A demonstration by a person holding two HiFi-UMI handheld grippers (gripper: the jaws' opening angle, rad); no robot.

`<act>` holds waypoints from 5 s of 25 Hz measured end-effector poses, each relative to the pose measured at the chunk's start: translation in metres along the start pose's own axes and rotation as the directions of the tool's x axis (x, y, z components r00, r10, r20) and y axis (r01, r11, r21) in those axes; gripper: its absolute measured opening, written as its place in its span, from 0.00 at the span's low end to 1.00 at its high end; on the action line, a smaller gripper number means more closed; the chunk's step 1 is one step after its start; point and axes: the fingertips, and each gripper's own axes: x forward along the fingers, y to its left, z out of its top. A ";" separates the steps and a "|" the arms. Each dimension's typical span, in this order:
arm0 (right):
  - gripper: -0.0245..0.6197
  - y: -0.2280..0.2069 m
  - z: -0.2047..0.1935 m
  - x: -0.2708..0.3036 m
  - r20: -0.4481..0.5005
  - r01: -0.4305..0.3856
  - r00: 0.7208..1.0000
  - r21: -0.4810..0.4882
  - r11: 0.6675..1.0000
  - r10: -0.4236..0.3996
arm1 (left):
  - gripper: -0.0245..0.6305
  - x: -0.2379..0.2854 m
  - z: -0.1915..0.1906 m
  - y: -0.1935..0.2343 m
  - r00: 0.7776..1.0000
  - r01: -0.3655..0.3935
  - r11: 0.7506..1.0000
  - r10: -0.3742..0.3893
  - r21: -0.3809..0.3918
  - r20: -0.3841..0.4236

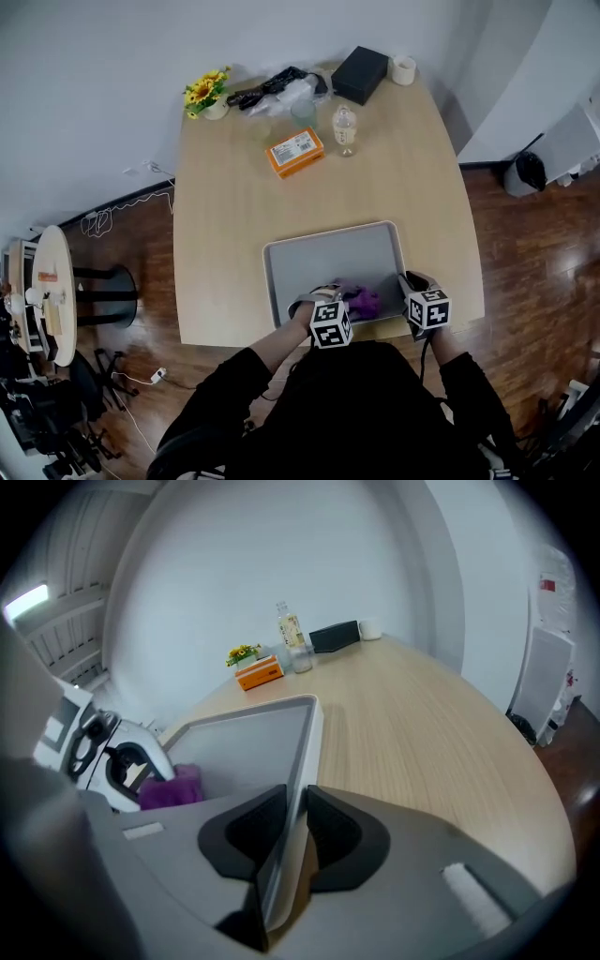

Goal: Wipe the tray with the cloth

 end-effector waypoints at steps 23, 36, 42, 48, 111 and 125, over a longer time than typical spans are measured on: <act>0.15 0.000 0.000 0.003 -0.007 0.027 1.000 -0.005 1.000 -0.027 | 0.18 -0.044 -0.078 0.137 0.963 -0.268 0.945 0.258 -0.187 -0.078; 0.15 -0.003 0.001 0.003 -0.005 0.047 0.999 0.001 0.999 -0.047 | 0.18 -0.040 -0.077 -0.019 0.999 -0.030 0.992 0.032 -0.120 0.016; 0.15 -0.002 0.003 0.003 -0.001 0.058 0.998 -0.013 0.998 -0.058 | 0.18 -0.058 -0.119 0.098 0.981 -0.184 0.975 0.175 -0.120 -0.085; 0.15 -0.002 0.001 0.005 0.004 0.059 0.998 -0.018 0.998 -0.059 | 0.18 -0.077 -0.142 0.158 0.956 -0.280 0.939 0.254 -0.201 -0.146; 0.15 0.000 0.001 0.004 0.032 0.015 0.999 -0.001 1.000 -0.015 | 0.18 0.039 0.068 -0.002 1.000 -0.007 1.000 0.007 -0.005 -0.008; 0.12 0.003 0.043 -0.026 0.084 0.082 0.994 -0.077 0.994 -0.076 | 0.18 -0.148 -0.016 0.102 0.859 -0.266 0.678 0.489 -0.685 0.150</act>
